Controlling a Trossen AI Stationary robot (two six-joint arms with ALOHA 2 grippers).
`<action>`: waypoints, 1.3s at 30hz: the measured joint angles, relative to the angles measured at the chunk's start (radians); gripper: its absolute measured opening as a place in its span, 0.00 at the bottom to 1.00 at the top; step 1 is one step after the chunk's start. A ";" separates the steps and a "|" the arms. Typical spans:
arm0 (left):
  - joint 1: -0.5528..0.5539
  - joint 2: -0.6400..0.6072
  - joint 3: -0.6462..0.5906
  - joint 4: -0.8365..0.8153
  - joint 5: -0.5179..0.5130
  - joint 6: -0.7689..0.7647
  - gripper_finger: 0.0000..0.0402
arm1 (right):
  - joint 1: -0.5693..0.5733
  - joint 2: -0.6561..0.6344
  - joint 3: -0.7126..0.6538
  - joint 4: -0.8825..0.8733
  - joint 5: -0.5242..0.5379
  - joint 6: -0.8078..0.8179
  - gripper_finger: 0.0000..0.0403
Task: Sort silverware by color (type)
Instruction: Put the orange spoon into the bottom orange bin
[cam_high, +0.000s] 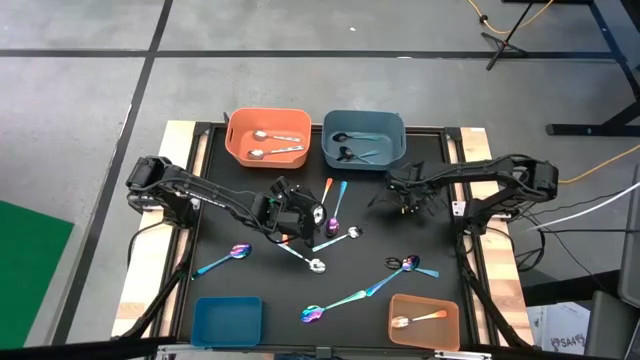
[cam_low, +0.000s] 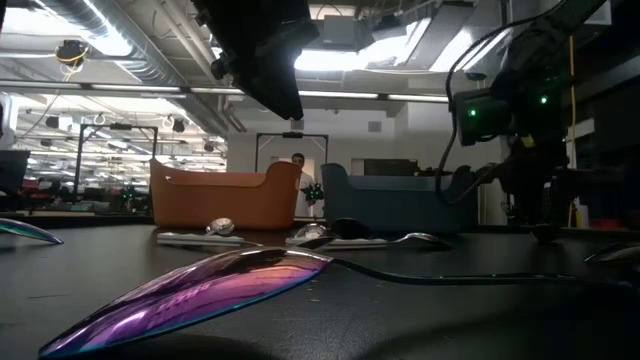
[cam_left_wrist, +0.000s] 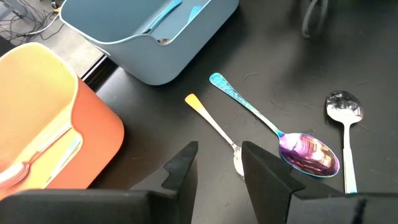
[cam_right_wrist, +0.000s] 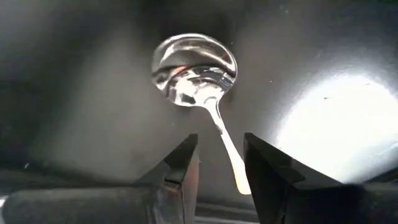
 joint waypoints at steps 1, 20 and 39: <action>0.000 0.000 0.000 0.000 0.000 0.000 0.29 | -0.012 0.000 -0.006 0.014 0.000 0.000 0.29; 0.000 0.000 0.000 0.002 0.006 0.007 0.29 | -0.127 -0.002 -0.070 0.098 -0.017 -0.076 0.29; 0.000 0.000 0.000 0.003 0.008 0.007 0.29 | -0.126 -0.001 -0.070 0.092 -0.046 -0.069 0.02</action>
